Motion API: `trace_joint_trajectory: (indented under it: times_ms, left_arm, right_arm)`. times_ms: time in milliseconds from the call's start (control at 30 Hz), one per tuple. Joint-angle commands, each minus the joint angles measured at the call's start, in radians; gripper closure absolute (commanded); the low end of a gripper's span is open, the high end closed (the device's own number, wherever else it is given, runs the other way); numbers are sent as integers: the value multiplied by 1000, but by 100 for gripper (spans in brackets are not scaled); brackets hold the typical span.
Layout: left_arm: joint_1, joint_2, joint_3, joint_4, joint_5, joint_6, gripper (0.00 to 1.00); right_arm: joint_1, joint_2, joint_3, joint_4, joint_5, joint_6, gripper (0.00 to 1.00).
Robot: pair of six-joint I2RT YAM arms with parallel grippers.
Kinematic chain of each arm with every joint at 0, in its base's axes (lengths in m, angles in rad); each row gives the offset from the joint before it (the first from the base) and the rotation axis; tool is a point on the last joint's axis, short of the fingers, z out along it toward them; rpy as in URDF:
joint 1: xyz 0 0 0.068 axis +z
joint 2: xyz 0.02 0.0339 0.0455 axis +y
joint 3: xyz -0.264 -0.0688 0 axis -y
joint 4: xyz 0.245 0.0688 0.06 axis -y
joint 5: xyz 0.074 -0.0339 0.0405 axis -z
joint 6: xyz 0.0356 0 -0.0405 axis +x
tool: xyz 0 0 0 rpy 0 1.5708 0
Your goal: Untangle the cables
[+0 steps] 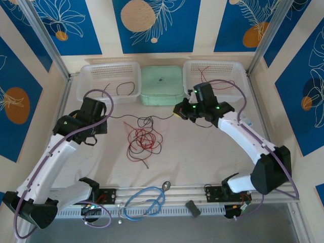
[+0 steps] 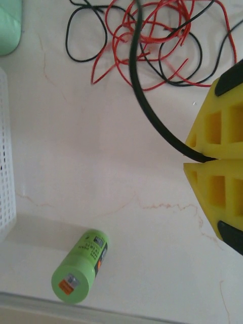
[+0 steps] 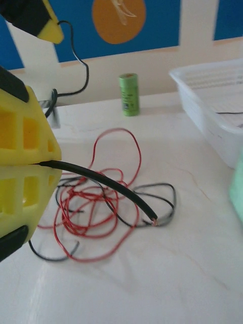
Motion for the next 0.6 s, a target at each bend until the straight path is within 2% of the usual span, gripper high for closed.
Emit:
trace_joint_trajectory:
  times_ms: [0, 567]
  left_arm:
    - [26, -14, 15, -35, -46, 26, 100]
    - [102, -26, 2, -47, -85, 67, 100]
  right_arm:
    - [-62, -89, -25, -58, 29, -42, 100]
    - [-402, -278, -122, -166, -32, -124, 100]
